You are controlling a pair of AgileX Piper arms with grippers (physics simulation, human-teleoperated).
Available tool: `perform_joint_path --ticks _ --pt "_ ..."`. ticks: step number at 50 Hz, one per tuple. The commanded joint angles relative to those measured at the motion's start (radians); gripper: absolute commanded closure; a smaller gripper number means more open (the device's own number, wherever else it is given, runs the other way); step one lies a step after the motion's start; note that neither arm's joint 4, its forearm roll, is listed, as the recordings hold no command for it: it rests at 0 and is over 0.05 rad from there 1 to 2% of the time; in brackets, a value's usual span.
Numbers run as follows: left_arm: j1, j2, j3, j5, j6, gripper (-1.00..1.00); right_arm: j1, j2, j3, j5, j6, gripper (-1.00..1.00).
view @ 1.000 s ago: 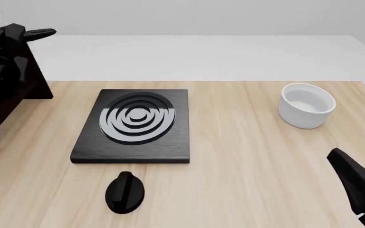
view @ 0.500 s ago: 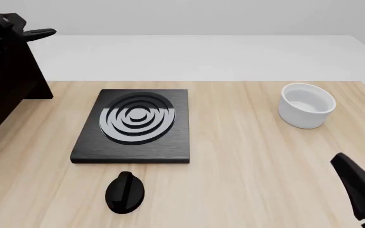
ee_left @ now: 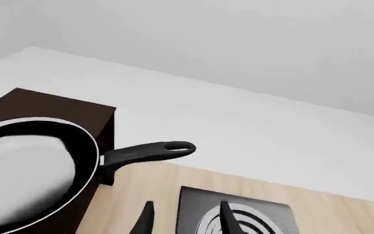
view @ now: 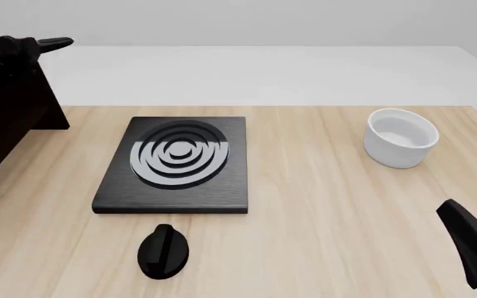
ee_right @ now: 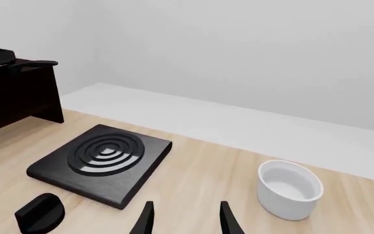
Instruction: Put the frying pan on the cabinet shelf.
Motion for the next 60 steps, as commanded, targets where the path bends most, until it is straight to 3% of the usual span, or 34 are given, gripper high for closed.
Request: perform_joint_path --ticks 1,4,19,23,27,30,33,53,60 --pt "-0.007 -0.06 0.101 -0.028 0.16 -1.0 0.0 -0.002 0.006 -0.007 0.0 -1.0" --pt "0.003 -0.082 0.128 -0.048 0.208 -1.0 -0.001 -0.002 0.007 -0.012 0.0 -1.0" --pt "-0.016 -0.242 0.193 -0.007 0.207 -1.0 -0.01 -0.002 -0.023 -0.001 0.009 -1.0" --pt "-0.026 -0.291 0.21 0.035 0.092 -1.0 -0.009 -0.002 -0.026 0.002 0.007 -1.0" --pt "-0.027 -0.342 0.238 0.056 0.151 -1.0 -0.009 -0.002 -0.025 0.001 0.01 -1.0" --pt "-0.032 -0.384 0.254 0.083 0.137 -1.0 -0.01 -0.002 -0.023 -0.003 0.015 -1.0" --pt "-0.03 -0.431 0.282 0.092 0.197 -1.0 -0.01 -0.002 -0.019 -0.005 0.016 -1.0" --pt "-0.024 -0.658 0.385 0.228 0.158 -1.0 -0.01 -0.002 -0.02 -0.012 0.014 -1.0" --pt "-0.044 -0.764 0.416 0.322 0.194 -1.0 -0.01 -0.002 -0.041 0.009 0.013 -1.0"
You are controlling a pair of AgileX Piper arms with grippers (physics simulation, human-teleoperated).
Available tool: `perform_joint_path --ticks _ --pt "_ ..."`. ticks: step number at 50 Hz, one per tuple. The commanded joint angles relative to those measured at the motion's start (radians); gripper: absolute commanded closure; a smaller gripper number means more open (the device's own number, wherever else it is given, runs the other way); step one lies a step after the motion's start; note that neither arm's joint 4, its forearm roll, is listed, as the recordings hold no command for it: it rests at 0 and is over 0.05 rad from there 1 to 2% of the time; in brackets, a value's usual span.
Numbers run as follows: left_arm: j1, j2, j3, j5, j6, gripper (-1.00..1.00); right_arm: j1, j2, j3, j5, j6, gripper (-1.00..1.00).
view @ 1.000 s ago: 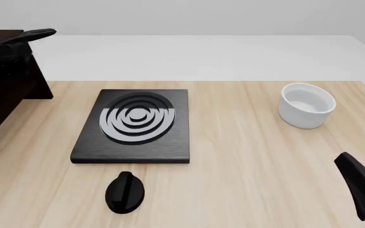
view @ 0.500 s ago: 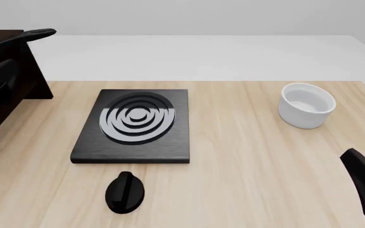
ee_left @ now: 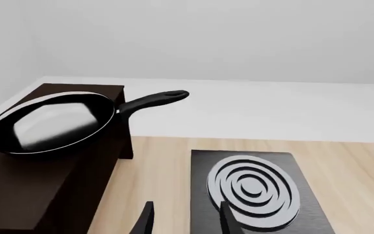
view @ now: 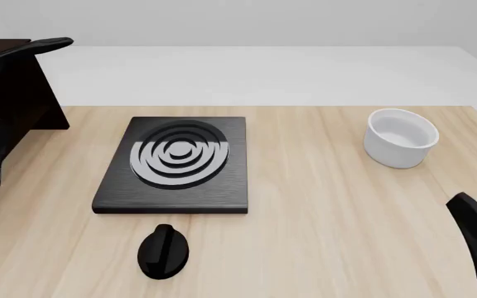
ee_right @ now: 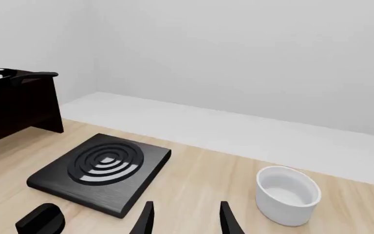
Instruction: Put the frying pan on the cabinet shelf.
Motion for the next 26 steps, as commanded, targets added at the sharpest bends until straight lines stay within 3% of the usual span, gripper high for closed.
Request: perform_joint_path --ticks 1,14,26 --pt "-0.015 -0.161 0.05 0.131 0.027 -1.0 0.0 0.0 -0.022 0.021 0.0 -1.0" --pt "-0.026 -0.415 0.046 0.391 0.046 -1.0 0.001 0.0 -0.013 0.014 -0.011 -1.0" --pt "-0.024 -0.43 0.02 0.419 0.05 -1.0 0.002 0.0 -0.011 0.011 -0.015 -1.0"
